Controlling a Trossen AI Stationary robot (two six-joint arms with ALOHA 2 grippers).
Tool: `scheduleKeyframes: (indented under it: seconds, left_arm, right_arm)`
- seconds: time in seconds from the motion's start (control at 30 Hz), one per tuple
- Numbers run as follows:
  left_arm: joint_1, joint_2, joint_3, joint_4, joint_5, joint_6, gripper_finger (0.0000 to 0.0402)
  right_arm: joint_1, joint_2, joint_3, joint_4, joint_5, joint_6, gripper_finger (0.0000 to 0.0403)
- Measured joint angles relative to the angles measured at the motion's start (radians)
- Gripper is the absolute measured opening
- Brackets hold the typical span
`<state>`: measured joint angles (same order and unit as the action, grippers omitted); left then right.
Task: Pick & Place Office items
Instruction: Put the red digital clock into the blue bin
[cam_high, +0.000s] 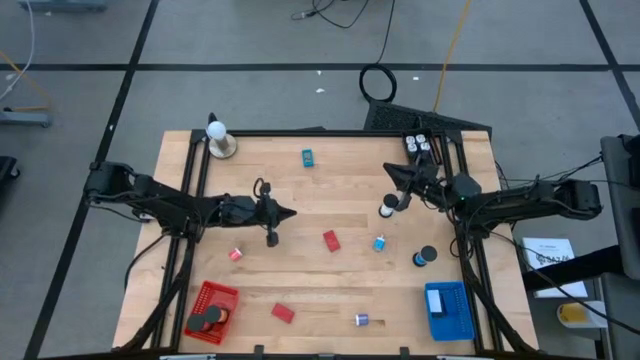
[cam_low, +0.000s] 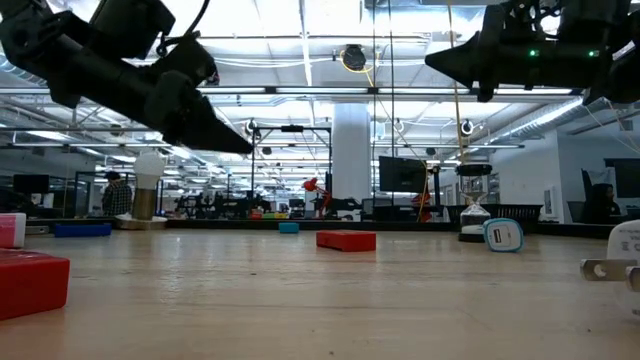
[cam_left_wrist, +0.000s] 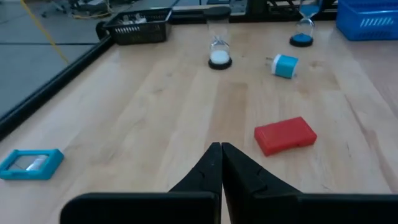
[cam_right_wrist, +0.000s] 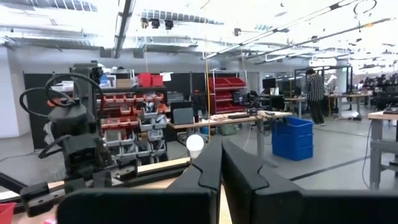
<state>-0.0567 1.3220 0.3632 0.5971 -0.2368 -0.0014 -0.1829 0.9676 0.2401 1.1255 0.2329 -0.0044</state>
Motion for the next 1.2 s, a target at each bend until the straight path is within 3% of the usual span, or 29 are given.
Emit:
scheduleKeyframes:
  seconds: [0.13,0.37,0.6,0.77,0.93,1.07,1.2]
  left_arm:
    - [-0.009,0.0,0.007,0.0,-0.014,-0.011,0.0012]
    - [0.002,0.0,0.05,-0.042,0.04,-0.059,0.0042]
    - [0.011,0.006,0.157,-0.217,0.16,-0.005,0.0125]
    - [0.011,0.13,0.236,-0.222,0.218,0.018,0.0201]
    - [0.013,0.32,0.349,-0.225,0.245,0.191,0.0261]
    - [0.031,0.436,0.451,-0.225,0.346,0.302,0.0288]
    - [0.067,0.506,0.542,-0.325,0.443,0.387,0.0295]
  right_arm:
    - [0.0,0.0,0.0,-0.001,-0.014,0.045,0.0004]
    - [0.0,0.0,0.0,0.0,-0.159,0.044,0.0004]
    - [0.0,0.0,0.0,0.0,-0.158,0.043,0.0004]
    - [0.0,0.0,0.0,0.0,-0.157,0.042,0.0004]
    - [0.002,0.0,0.0,-0.001,-0.158,0.044,0.0004]
    - [0.002,0.0,0.0,-0.008,-0.158,0.044,0.0004]
    - [0.002,0.0,0.0,-0.009,-0.159,0.042,0.0004]
